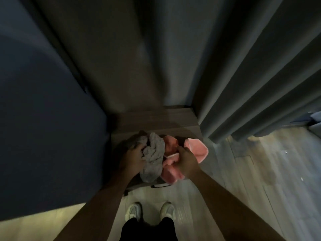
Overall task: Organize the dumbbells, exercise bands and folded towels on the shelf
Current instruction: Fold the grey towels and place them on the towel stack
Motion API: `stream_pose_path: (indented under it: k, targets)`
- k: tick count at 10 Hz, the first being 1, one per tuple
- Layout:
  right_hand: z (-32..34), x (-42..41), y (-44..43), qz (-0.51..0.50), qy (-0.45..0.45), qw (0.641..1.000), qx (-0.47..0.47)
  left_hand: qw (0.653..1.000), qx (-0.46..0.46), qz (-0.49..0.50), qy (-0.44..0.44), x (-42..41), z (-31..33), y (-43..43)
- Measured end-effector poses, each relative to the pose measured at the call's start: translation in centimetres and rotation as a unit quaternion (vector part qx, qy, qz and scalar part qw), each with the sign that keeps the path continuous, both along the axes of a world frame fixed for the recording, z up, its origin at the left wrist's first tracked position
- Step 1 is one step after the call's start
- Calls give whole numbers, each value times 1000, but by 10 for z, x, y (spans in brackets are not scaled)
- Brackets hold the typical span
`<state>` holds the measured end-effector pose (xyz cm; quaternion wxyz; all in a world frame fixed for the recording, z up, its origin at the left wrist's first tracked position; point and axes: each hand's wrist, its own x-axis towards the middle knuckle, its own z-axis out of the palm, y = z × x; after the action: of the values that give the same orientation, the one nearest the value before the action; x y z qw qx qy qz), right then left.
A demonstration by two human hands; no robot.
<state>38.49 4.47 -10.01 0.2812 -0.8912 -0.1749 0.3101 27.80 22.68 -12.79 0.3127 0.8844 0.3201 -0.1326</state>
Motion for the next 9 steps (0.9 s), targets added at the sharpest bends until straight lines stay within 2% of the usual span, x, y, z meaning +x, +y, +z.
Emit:
stream_pose_path:
  k: [1, 2, 5, 7, 9]
  targets:
    - [47, -10, -24, 79, -54, 994, -50, 999, -19, 18, -41, -23, 38, -16]
    - [73, -18, -31, 66, -66, 995, 20, 999, -12, 33, -41, -43, 71, -27]
    - [130, -68, -15, 127, 5, 990, 65, 990, -12, 22, -138, -126, 143, -36]
    - [152, -156, 17, 169, 16, 981, 98, 987, 2, 15, -161, -226, 171, -13]
    - [154, -280, 59, 200, 88, 966, 138, 988, 22, 60, -144, -360, 189, 17]
